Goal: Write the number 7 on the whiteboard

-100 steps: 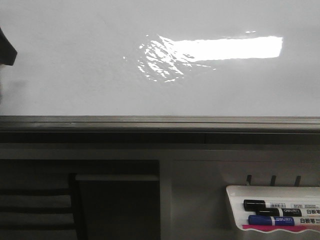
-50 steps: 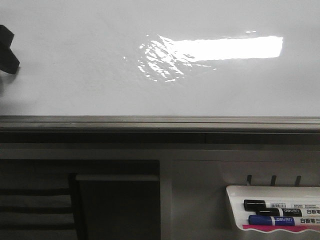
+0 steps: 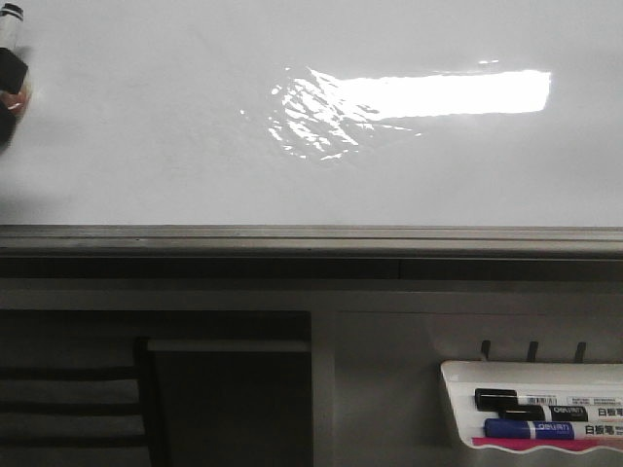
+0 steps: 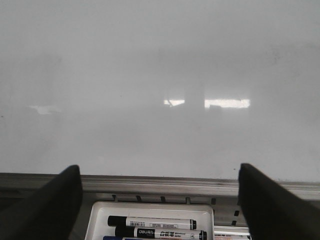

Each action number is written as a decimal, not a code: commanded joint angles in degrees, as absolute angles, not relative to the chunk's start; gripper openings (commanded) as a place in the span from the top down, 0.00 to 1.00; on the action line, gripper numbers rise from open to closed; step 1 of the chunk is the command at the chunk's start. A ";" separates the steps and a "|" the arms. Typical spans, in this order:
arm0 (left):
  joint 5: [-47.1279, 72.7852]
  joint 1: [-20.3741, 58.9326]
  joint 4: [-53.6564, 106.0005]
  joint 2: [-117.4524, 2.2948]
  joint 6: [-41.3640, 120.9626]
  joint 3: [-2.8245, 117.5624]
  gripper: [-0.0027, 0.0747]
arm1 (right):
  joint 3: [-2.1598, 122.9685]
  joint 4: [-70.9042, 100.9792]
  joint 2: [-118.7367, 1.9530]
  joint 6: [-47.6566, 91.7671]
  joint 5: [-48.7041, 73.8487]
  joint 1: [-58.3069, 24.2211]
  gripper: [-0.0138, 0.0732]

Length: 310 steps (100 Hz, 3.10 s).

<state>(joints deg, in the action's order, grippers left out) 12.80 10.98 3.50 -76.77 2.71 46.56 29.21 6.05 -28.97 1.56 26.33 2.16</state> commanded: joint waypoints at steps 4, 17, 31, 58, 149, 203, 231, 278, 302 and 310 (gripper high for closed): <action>12.47 11.09 2.97 -74.96 3.79 49.31 0.99 | 31.75 6.36 -29.80 1.47 23.58 2.44 0.19; 26.58 12.64 1.86 -74.86 10.30 54.48 0.99 | 36.10 6.36 -33.00 1.47 33.78 2.44 0.19; 41.92 15.85 2.06 -74.86 17.34 60.88 0.99 | 41.48 8.90 -38.11 6.09 41.01 2.44 0.19; 55.12 27.89 8.26 -74.86 36.20 66.73 0.99 | 53.72 31.59 -51.54 33.30 56.77 2.31 0.19; 49.69 43.64 8.06 -74.86 44.70 67.08 0.99 | 66.59 40.06 -77.16 64.18 41.84 -34.68 0.19; 49.79 43.64 7.04 -74.86 44.81 67.08 0.99 | 69.76 42.15 -79.62 65.64 45.55 -34.02 0.51; 49.79 43.64 7.04 -74.86 44.81 67.08 0.99 | 69.76 42.25 -79.62 65.64 46.99 -32.65 0.60; 50.02 43.64 7.04 -74.86 44.68 67.08 0.83 | 69.76 41.92 -79.62 65.64 46.86 -32.65 0.85; 49.12 42.67 7.04 -74.61 40.02 68.51 0.56 | 69.76 40.73 -78.78 65.64 46.77 -32.65 0.86; 48.91 40.78 6.96 -73.41 37.94 68.60 0.56 | 69.76 40.01 -77.52 65.41 46.64 -32.06 0.86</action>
